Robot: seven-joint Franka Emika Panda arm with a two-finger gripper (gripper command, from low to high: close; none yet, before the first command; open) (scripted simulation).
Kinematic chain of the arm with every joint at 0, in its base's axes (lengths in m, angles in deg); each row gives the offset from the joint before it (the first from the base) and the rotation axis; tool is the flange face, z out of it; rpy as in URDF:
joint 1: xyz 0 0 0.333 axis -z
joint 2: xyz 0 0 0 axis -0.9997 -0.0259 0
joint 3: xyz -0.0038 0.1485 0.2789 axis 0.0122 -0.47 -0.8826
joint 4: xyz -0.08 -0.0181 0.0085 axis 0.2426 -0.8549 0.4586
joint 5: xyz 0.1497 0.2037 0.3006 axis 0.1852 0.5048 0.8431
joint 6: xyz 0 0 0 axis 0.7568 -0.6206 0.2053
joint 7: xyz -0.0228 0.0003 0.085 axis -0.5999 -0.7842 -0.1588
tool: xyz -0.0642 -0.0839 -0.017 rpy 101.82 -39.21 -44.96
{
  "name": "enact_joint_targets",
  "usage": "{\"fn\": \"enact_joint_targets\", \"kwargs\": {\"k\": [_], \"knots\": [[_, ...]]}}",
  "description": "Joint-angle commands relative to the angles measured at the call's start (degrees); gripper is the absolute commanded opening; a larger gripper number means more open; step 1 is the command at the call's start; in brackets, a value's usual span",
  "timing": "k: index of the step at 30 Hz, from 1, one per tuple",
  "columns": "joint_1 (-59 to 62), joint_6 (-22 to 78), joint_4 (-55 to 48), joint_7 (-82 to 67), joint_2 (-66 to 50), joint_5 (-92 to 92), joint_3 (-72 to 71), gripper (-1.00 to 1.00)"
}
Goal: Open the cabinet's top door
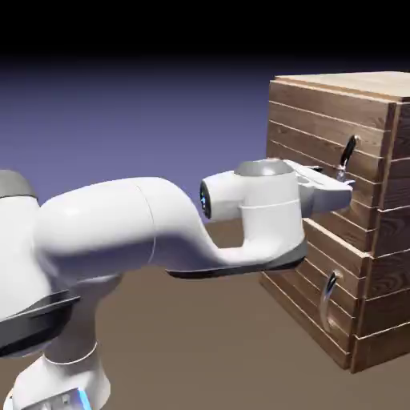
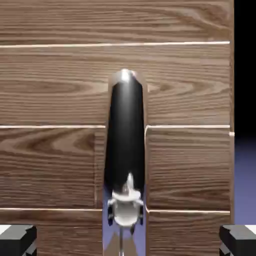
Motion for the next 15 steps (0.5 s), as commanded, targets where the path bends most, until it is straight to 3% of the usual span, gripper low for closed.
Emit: {"fn": "enact_joint_targets", "kwargs": {"k": [1,9,15], "knots": [[0.0,0.0,0.0,0.0,0.0,0.0,0.0,-1.0],[13.19,5.85,9.21,10.99,-7.63,0.2,-9.29,-1.0],[25.64,12.19,18.59,11.33,-8.8,7.81,-20.17,-1.0]]}}
